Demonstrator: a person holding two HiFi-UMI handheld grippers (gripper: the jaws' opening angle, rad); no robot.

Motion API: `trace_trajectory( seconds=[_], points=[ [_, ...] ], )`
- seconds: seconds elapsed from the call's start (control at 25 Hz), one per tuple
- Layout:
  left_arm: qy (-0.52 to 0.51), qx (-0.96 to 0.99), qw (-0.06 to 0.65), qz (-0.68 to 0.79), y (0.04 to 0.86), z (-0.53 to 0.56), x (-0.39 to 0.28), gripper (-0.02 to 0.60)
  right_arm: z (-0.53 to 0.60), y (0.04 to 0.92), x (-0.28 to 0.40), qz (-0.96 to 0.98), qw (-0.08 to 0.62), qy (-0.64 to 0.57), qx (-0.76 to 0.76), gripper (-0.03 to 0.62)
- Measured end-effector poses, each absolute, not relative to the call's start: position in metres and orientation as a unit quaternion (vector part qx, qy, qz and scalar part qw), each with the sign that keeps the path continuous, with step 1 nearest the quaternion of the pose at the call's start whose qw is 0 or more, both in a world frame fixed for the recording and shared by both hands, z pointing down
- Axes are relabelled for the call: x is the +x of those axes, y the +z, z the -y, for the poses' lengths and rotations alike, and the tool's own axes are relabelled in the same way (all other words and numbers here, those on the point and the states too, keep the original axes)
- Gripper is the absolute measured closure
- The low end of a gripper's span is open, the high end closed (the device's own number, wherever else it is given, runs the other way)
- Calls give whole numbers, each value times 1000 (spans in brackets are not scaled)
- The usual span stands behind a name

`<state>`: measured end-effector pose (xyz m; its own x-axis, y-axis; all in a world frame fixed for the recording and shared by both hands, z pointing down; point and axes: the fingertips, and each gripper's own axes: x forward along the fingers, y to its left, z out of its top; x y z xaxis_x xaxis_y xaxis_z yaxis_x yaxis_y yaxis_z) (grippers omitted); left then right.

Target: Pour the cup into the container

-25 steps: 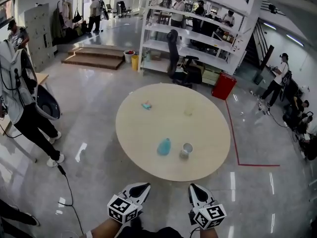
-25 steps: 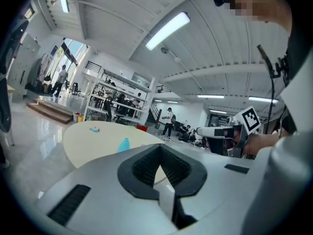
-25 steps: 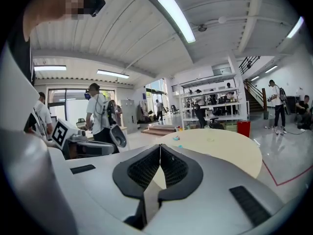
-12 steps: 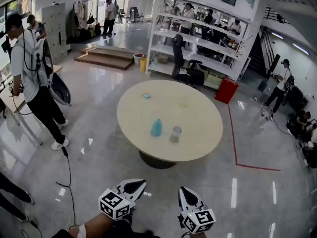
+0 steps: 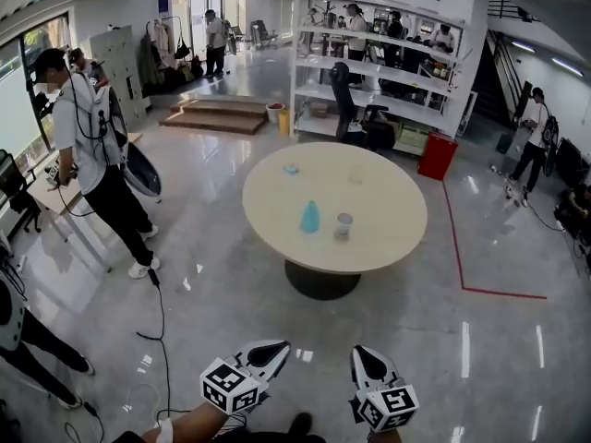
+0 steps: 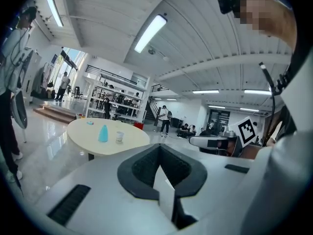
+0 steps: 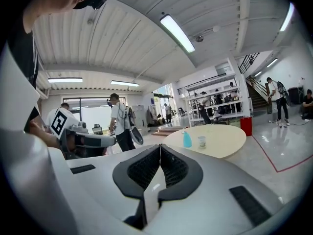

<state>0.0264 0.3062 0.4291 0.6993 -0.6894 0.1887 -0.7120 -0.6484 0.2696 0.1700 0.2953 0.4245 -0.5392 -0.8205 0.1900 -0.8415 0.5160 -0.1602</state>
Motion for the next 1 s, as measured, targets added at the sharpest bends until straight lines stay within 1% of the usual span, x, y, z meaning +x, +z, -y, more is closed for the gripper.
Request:
trace_trajectory(
  seconds=[0.2,0.44,0.64,0.88,1.0],
  points=[
    [25,912,158,377,426,-363,-1,581,-346,419,142,863,41,114,490,586],
    [19,909,157,385,451,-426,-65,581,-397,433,92,855,41,103,507,586],
    [17,907,158,390,455,-493,-115,581,-471,434,51,843,56,119,521,586],
    [-3,912,186,365,452,-554,-139,581,-550,421,21,833,64,118,537,588],
    [-14,918,174,357,437,-580,-142,581,-584,410,22,831,65,105,543,588]
  ],
)
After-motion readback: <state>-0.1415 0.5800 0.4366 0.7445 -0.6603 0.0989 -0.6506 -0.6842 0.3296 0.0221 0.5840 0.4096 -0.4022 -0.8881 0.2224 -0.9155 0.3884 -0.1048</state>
